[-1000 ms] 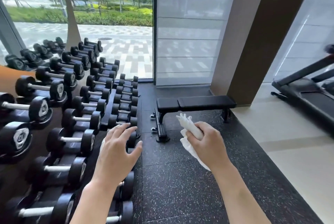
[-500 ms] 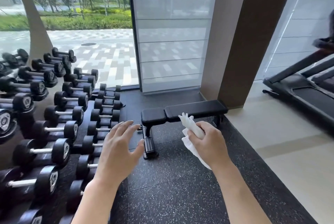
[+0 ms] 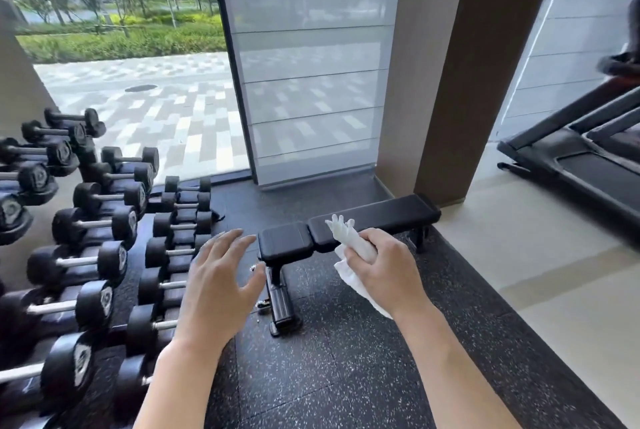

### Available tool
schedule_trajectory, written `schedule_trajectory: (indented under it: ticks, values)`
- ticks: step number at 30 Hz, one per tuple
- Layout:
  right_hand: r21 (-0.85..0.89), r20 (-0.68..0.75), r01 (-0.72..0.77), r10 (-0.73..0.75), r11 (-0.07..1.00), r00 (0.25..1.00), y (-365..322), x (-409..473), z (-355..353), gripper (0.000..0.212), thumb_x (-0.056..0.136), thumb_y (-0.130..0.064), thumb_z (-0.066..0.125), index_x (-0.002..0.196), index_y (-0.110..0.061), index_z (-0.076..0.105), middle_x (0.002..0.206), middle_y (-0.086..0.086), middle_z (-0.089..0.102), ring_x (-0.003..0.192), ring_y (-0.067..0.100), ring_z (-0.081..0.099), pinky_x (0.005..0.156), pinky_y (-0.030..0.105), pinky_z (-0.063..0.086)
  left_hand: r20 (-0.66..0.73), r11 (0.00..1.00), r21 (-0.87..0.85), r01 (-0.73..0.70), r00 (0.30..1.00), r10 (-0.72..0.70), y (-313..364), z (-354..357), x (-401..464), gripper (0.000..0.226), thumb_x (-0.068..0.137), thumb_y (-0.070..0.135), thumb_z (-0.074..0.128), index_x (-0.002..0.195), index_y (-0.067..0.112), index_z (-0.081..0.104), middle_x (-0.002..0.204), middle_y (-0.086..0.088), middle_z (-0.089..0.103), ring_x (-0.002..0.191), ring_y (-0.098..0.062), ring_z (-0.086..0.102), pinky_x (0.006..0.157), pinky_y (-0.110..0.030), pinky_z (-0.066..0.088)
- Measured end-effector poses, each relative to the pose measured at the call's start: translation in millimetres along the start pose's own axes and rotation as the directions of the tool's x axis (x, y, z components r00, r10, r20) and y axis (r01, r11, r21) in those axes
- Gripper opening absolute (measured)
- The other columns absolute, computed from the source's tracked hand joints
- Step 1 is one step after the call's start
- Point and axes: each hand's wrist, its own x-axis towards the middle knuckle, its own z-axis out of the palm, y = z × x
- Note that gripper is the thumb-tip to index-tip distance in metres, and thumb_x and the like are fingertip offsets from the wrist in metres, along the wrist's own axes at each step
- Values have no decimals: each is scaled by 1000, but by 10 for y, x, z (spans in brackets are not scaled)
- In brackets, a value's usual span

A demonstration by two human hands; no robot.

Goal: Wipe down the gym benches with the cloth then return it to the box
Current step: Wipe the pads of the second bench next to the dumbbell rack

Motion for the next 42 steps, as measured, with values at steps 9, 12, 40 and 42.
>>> schedule_trajectory:
  ticks: [9, 12, 40, 42]
  values:
    - [-134, -92, -54, 42, 990, 995, -243, 1390, 474, 15, 90, -46, 67, 90, -31, 65, 85, -15, 68, 77, 6, 63, 72, 34, 53, 58, 990, -105, -94, 993, 101, -601, 322, 1593, 50, 95, 31, 73, 143, 20, 62, 148, 2, 57, 143, -21, 45, 122, -47, 36]
    - [-146, -86, -54, 42, 988, 995, -311, 1711, 689, 17, 90, -44, 68, 94, -28, 68, 86, -12, 68, 77, 9, 63, 72, 38, 55, 68, 989, -108, -104, 991, 112, -814, 368, 1922, 50, 95, 31, 73, 143, 19, 62, 148, 1, 57, 143, -21, 44, 122, -48, 37]
    - [183, 319, 73, -129, 980, 939, 72, 5190, 3054, 12, 92, -40, 71, 90, -30, 68, 80, -11, 68, 75, 10, 63, 66, 34, 49, -85, 943, 175, 283, 959, -272, -2209, 1078, 4039, 47, 92, 23, 77, 138, 15, 67, 143, 3, 60, 140, -19, 49, 119, -47, 41]
    - [199, 356, 75, -144, 977, 923, 62, 5283, 3267, 12, 93, -42, 71, 90, -30, 68, 77, -12, 68, 72, 10, 63, 65, 35, 50, -88, 927, 184, 327, 945, -316, -2358, 1084, 4060, 47, 92, 23, 77, 138, 16, 67, 144, 3, 60, 140, -19, 48, 119, -47, 41]
